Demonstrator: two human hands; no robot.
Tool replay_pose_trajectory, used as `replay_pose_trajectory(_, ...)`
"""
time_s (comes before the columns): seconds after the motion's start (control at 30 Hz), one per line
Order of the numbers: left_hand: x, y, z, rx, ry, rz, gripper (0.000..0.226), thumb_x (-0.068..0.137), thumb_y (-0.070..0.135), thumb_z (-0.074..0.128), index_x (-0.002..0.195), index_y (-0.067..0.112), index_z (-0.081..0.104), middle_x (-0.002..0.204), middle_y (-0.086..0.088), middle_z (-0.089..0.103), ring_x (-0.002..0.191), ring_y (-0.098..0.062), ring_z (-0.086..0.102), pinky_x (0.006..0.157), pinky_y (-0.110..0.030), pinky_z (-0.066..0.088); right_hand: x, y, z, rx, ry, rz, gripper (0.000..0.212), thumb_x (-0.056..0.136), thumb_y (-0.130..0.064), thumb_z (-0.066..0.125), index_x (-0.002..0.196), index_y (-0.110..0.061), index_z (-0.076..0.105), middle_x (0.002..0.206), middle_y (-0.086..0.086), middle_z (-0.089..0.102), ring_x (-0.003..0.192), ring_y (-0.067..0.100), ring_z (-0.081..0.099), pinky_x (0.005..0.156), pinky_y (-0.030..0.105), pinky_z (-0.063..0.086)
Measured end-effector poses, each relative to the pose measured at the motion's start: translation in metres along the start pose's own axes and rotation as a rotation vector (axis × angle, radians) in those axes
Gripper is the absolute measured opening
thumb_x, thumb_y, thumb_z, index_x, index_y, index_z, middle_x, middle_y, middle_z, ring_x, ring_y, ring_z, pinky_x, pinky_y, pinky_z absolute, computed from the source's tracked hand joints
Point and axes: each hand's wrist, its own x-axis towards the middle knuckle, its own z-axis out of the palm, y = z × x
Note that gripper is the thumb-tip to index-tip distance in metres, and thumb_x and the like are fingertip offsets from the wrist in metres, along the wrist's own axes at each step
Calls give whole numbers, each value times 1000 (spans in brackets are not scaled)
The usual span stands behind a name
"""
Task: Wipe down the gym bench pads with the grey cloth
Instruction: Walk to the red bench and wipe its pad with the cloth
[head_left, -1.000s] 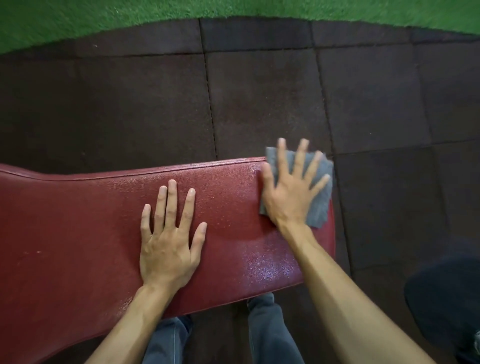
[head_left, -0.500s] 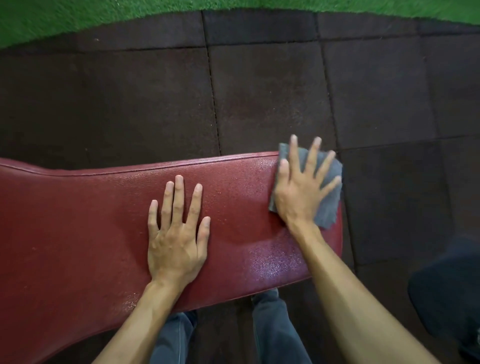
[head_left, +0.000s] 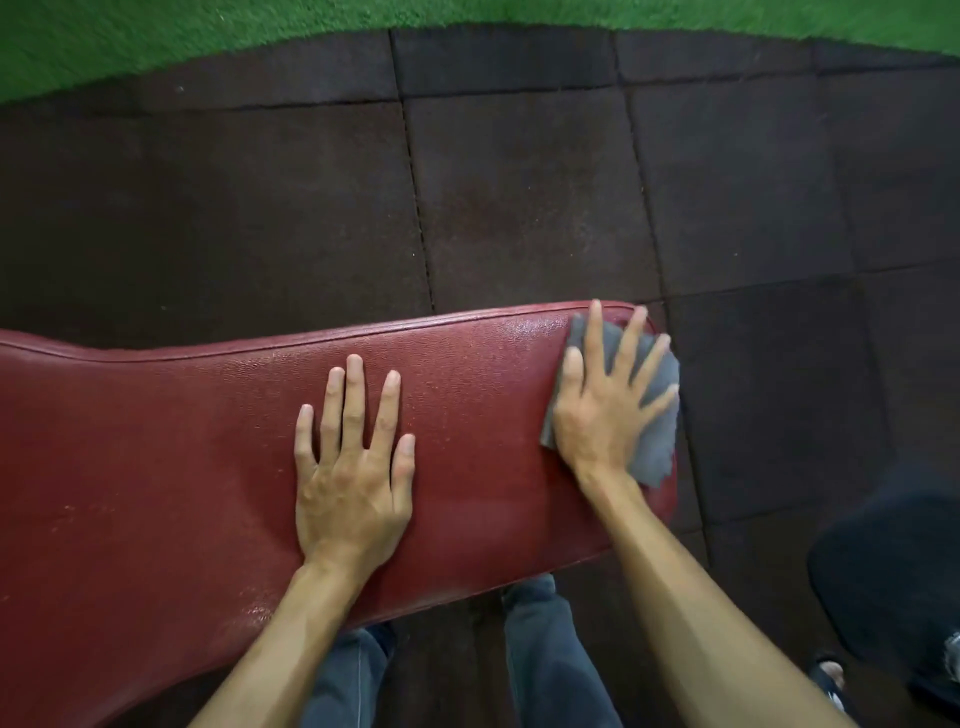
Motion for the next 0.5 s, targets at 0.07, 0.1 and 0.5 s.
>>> replay_pose_trajectory(0.07, 0, 1, 2, 3, 10, 14, 60, 101, 40, 28, 158, 23, 22, 167, -10, 10, 155, -23, 9, 123, -48, 10, -1, -42, 8, -20, 30, -103, 54, 101, -51, 21, 154, -45, 13, 166, 1, 7, 151, 37, 1, 107, 79, 8)
replay_pose_trajectory(0.1, 1, 0, 2, -1, 10, 21, 59, 102, 40, 28, 158, 23, 22, 167, -9, 10, 155, -22, 9, 124, -48, 10, -15, -55, 10, -35, 16, -202, 54, 101, -50, 22, 154, -45, 14, 166, 1, 6, 151, 37, 0, 109, 77, 3)
replay_pose_trajectory(0.5, -3, 14, -10, -158, -1, -66, 60, 102, 42, 26, 156, 15, 29, 167, -10, 11, 155, -26, 10, 123, -52, 12, -49, 34, -38, 482, -93, -264, 57, 101, -39, 36, 155, -32, 21, 167, 1, 3, 153, 19, -5, 121, 58, 3)
